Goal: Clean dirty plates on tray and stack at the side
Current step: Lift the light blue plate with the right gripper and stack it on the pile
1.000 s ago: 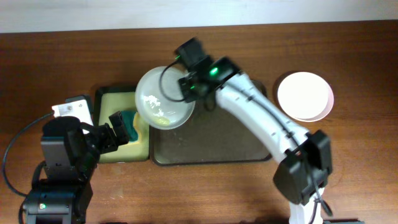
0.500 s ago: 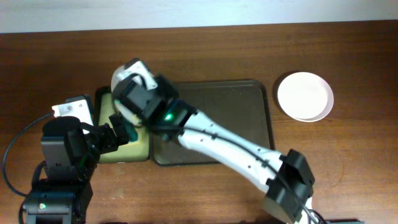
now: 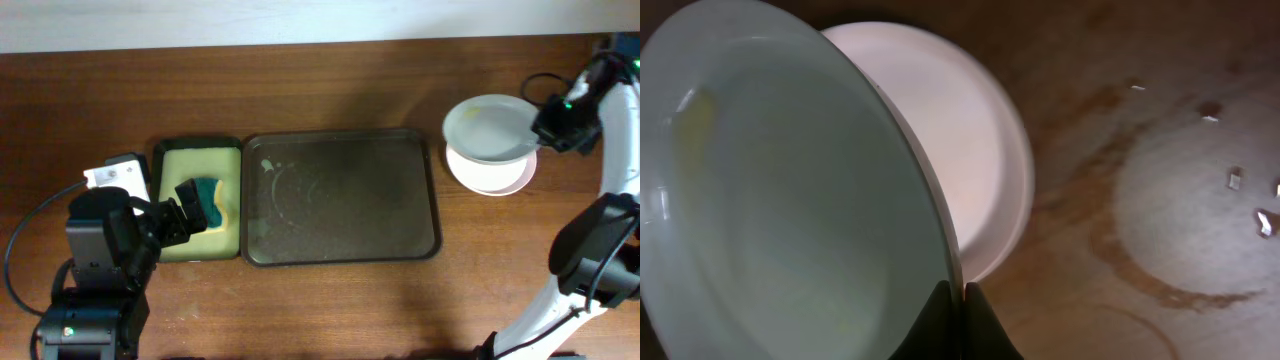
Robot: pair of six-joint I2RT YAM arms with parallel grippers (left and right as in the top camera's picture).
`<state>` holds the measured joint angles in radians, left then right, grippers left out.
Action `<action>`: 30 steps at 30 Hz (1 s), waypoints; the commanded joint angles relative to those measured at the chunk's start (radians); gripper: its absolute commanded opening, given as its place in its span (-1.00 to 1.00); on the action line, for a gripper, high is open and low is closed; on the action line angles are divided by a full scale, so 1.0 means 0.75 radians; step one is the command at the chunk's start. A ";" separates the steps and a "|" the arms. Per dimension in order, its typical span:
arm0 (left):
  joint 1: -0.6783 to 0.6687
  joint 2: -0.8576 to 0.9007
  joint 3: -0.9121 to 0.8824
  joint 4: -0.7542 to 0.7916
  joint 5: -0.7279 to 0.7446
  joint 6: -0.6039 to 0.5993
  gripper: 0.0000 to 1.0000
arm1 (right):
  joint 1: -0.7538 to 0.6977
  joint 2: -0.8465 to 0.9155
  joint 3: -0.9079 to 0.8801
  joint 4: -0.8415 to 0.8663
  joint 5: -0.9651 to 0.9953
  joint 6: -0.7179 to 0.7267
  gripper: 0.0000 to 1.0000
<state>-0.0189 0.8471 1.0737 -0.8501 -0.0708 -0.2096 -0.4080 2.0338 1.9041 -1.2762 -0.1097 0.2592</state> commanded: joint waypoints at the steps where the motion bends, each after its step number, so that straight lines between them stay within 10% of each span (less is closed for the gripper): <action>1: 0.003 -0.007 0.001 -0.001 -0.010 -0.017 0.99 | -0.056 -0.017 -0.077 0.012 -0.003 0.005 -0.92; 4: 0.003 -0.007 0.001 -0.001 -0.010 -0.017 0.99 | -0.050 -0.017 -0.137 0.044 0.002 -0.056 -0.88; 6: 0.003 -0.007 0.001 -0.001 -0.010 -0.017 0.99 | -0.050 -0.017 -0.153 0.056 0.013 -0.055 0.25; 7: 0.003 -0.007 0.001 -0.001 -0.010 -0.017 0.99 | -0.049 -0.017 -0.153 0.046 0.012 -0.056 0.47; 12: 0.003 -0.007 0.001 -0.001 -0.010 -0.017 0.99 | 0.044 -0.017 -0.161 -0.105 -0.303 -0.294 0.58; 13: 0.003 -0.007 0.001 -0.001 -0.010 -0.017 0.99 | 0.093 -0.017 -0.162 -0.146 -0.291 -0.301 0.96; 24: 0.003 -0.007 0.001 -0.001 -0.010 -0.017 0.99 | 0.260 -0.046 -0.170 -0.123 -0.247 -0.301 0.97; 30: 0.003 -0.007 0.001 -0.001 -0.010 -0.017 0.99 | 0.584 -0.597 -0.170 -0.058 0.035 -0.341 0.97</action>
<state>-0.0189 0.8471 1.0737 -0.8497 -0.0708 -0.2096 -0.0463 1.7626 1.7691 -1.3197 -0.2043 0.0219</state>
